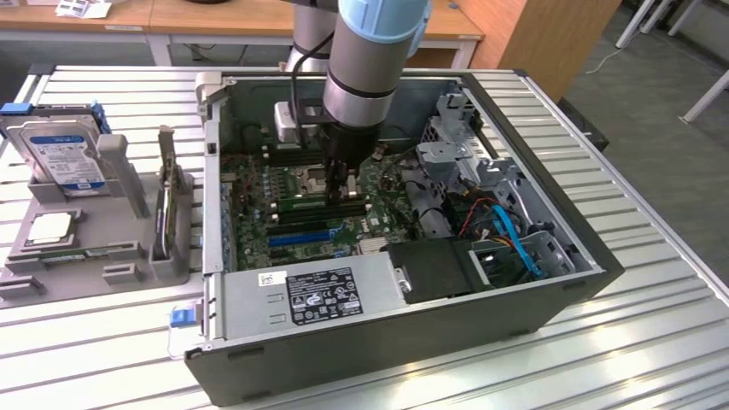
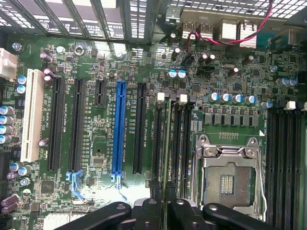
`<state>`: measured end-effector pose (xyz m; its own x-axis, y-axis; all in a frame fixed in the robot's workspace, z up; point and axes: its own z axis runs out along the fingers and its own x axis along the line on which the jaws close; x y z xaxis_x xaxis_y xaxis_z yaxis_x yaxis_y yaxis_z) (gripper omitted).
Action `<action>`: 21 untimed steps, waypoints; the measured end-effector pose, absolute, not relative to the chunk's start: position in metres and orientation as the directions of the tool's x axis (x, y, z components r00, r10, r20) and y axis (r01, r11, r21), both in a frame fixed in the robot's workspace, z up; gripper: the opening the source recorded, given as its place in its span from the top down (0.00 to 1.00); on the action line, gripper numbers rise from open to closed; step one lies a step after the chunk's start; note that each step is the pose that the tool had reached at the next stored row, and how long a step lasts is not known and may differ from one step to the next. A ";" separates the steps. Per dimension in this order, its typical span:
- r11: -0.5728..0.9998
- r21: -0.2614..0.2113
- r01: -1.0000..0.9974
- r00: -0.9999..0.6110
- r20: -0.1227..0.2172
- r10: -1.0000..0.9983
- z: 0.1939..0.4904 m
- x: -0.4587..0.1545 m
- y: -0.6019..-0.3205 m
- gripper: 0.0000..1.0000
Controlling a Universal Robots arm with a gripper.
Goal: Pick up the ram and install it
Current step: 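Insert the ram into the slot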
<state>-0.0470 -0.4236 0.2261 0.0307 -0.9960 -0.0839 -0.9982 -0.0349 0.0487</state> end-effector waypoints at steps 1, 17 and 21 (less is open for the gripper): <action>-0.035 0.049 -0.998 0.031 -0.084 -0.996 0.226 -0.047 -0.424 0.86; -0.035 0.049 -0.998 0.031 -0.082 -0.996 0.226 -0.047 -0.429 0.86; -0.035 0.049 -0.998 0.031 -0.082 -0.996 0.226 -0.047 -0.428 0.86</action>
<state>-0.0470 -0.4285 0.2255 0.0307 -0.9962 -0.0820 -0.9982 -0.0348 0.0488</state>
